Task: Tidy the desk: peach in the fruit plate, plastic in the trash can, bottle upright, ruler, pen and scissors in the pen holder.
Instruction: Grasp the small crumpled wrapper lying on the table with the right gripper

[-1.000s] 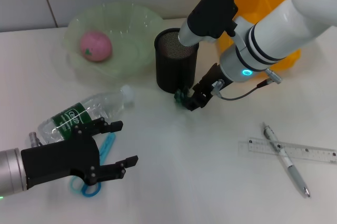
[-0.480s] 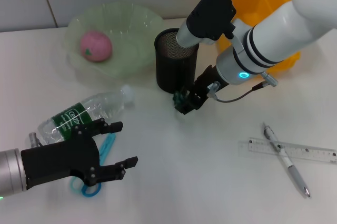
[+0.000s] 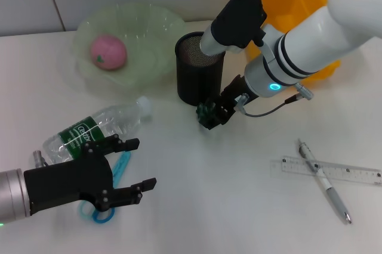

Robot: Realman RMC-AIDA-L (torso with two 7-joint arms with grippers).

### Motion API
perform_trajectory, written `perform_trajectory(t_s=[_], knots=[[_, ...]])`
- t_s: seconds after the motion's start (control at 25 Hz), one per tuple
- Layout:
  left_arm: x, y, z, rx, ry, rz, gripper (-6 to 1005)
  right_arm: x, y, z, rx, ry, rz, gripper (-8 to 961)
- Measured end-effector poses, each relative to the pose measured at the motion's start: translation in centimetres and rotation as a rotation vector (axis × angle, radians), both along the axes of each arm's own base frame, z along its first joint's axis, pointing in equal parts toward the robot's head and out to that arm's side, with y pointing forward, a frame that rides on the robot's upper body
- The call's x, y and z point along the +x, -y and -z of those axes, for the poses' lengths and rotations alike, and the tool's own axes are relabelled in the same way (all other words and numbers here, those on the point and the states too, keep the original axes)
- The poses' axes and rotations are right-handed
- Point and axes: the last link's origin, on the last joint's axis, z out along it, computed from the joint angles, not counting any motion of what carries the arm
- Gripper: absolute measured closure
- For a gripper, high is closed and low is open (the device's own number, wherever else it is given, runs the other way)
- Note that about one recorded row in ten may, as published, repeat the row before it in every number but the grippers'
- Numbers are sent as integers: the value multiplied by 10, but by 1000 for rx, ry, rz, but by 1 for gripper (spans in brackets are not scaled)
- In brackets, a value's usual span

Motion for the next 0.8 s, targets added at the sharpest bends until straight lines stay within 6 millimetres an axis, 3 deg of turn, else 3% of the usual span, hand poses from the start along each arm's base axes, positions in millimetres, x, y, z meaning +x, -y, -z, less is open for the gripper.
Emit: perform_trajectory(t_s=[0.44,0.64,0.8], knots=[[-1,1,0,-1,-1,-2,234,2,-1,3,-4,2,-15,438],[-1,1,0,-1,-2,-3,235,3,-1,4,-8,8,-13,559],[-2,1,0,0,-2,-4,236,3,-1,4,-4,3,-14,556]])
